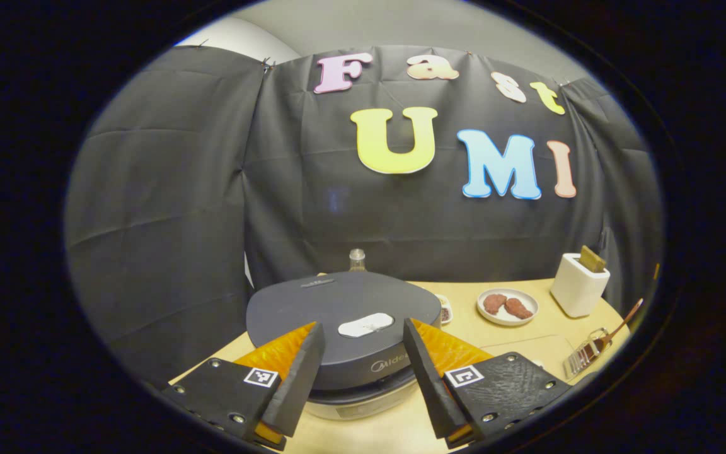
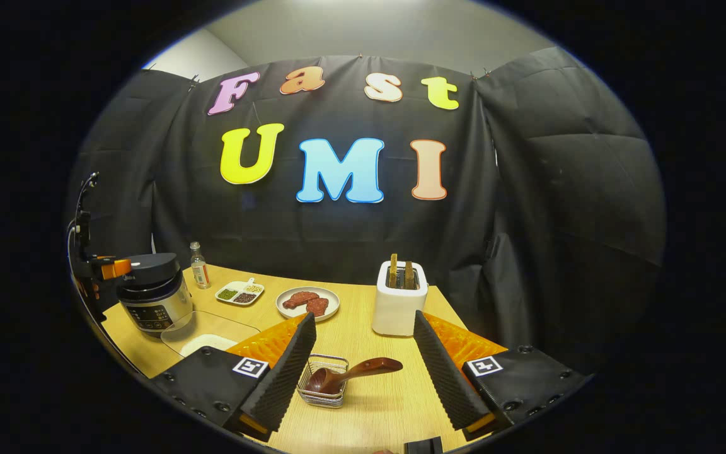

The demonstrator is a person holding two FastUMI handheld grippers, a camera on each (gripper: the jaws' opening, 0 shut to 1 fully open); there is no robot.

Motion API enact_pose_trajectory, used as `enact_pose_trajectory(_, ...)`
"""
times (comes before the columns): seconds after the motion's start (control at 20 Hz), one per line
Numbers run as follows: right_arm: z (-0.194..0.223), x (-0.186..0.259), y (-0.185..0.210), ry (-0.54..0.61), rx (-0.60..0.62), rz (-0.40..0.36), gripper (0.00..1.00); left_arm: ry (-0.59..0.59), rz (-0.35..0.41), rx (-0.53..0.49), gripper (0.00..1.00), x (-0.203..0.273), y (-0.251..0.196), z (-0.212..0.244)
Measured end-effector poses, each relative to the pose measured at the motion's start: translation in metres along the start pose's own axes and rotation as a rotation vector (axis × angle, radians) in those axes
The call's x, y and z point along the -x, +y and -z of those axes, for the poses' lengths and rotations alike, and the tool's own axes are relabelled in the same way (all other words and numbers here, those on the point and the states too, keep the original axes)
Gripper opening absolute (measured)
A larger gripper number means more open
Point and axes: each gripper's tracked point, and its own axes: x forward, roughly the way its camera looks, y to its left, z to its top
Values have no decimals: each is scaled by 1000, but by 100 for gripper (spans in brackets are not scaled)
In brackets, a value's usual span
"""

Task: Close the left gripper, press the button to open the rice cooker; take a wooden spoon from the chopstick holder with the right hand, scoop a spoonful of rice and pour it into the rice cooker, then put the wooden spoon back into the chopstick holder.

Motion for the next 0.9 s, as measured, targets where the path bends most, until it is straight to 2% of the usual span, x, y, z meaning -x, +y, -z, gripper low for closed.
enact_pose_trajectory(0.1, 1, 1, 1, 2, 8, -7, 98, 35, -11, 5, 80, 1, -1, 18)
enact_pose_trajectory(0.2, -2, 4, 1, -6, 5, -12, 99, -7, -23, -25, 81, 1, -3, 18)
enact_pose_trajectory(0.4, -3, 4, 0, -18, 6, -18, 98, -66, -36, 5, 82, 1, -3, 18)
enact_pose_trajectory(0.6, 0, 5, 4, -8, -4, -32, 98, -54, -51, -57, 83, 1, -7, 33)
enact_pose_trajectory(0.85, -9, 10, 2, -30, -2, -26, 99, -51, -41, -117, 83, 1, -9, 25)
enact_pose_trajectory(0.9, -10, 11, 0, -34, -6, -24, 94, -37, -39, -130, 84, 0, -9, 24)
